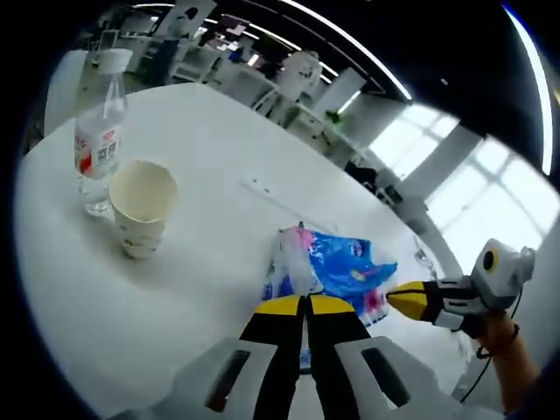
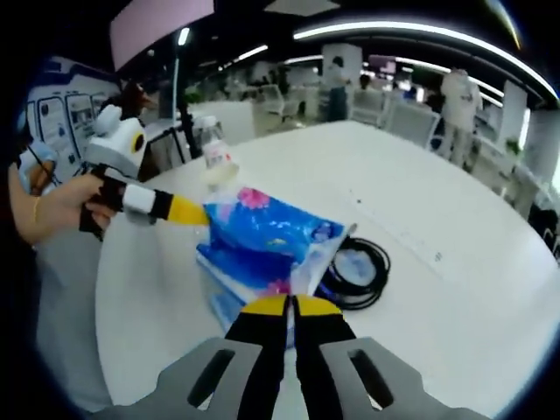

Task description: Arrange the tabletop items into an orderly group along one side of the table until the central work area is clear of visible clutter.

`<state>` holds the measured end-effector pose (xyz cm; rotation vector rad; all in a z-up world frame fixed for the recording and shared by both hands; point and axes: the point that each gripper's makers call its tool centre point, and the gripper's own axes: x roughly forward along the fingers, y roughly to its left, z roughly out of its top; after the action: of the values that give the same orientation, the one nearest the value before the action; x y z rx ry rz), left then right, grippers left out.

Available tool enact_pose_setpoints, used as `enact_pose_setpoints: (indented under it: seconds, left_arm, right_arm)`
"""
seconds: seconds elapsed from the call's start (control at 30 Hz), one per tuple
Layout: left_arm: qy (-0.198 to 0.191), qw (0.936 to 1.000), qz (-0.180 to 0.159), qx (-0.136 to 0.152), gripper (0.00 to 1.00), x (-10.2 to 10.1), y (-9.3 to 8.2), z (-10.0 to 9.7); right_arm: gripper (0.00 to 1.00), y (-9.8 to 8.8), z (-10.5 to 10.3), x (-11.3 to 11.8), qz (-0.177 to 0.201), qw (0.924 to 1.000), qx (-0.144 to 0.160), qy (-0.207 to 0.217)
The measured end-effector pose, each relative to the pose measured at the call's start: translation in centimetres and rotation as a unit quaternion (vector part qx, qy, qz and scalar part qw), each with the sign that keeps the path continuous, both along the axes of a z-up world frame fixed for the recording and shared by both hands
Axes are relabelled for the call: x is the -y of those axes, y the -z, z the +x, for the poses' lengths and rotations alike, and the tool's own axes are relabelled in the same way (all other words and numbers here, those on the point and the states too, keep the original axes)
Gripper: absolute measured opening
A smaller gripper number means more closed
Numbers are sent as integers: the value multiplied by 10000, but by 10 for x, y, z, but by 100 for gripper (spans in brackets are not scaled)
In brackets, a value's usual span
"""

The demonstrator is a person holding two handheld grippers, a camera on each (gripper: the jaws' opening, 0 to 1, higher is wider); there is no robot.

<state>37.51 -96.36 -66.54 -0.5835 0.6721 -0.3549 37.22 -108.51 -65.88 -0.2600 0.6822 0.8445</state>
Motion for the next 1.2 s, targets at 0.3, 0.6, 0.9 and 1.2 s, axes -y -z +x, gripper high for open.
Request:
enact_pose_setpoints:
  seconds: [0.3, 0.6, 0.9, 1.2]
  left_arm:
    - [324, 9995, -65, 6, 1, 30, -6, -6]
    - [696, 9973, 125, 204, 1, 63, -17, 1]
    - [891, 9960, -44, 36, 1, 94, -9, 2]
    - [967, 9952, -149, -29, 1, 119, 3, 11]
  right_arm:
    - [0, -2, -8, 28, -3, 9995, -7, 320]
    - [0, -4, -12, 58, -29, 9978, 7, 662]
    - [0, -1, -14, 92, -62, 9946, -63, 1037]
    - [0, 2, -13, 116, -132, 9917, -65, 1273]
